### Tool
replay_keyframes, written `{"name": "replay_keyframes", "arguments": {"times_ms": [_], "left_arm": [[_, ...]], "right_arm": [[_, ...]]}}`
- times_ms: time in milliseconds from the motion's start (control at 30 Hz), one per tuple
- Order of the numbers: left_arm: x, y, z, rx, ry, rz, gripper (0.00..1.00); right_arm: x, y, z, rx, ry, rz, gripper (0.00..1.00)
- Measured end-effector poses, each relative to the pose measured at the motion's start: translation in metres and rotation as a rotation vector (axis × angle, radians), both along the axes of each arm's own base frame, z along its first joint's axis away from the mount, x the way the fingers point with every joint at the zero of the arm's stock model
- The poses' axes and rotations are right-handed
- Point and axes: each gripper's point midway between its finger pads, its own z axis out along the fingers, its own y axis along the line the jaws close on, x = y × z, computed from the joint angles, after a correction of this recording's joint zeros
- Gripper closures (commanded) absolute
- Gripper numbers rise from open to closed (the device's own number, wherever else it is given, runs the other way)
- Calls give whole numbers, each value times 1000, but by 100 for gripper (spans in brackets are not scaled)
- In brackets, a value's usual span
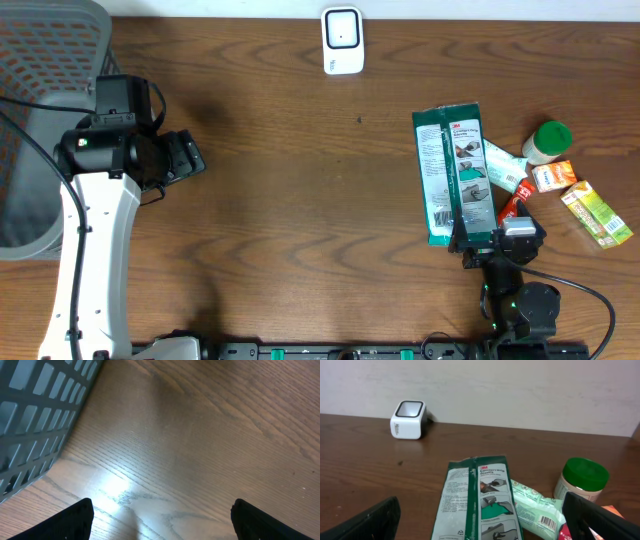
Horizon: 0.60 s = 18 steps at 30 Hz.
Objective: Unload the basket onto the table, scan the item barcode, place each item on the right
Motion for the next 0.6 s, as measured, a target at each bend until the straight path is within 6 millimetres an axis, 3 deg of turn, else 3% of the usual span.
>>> {"name": "replay_keyframes", "arguments": {"times_ms": [467,600], "left_arm": [[0,0,0,0,-1,0,11],[-3,0,9,3,-33,0,11]], "right_arm": [[0,0,0,0,0,0,1],[0,0,0,0,0,0,1]]}}
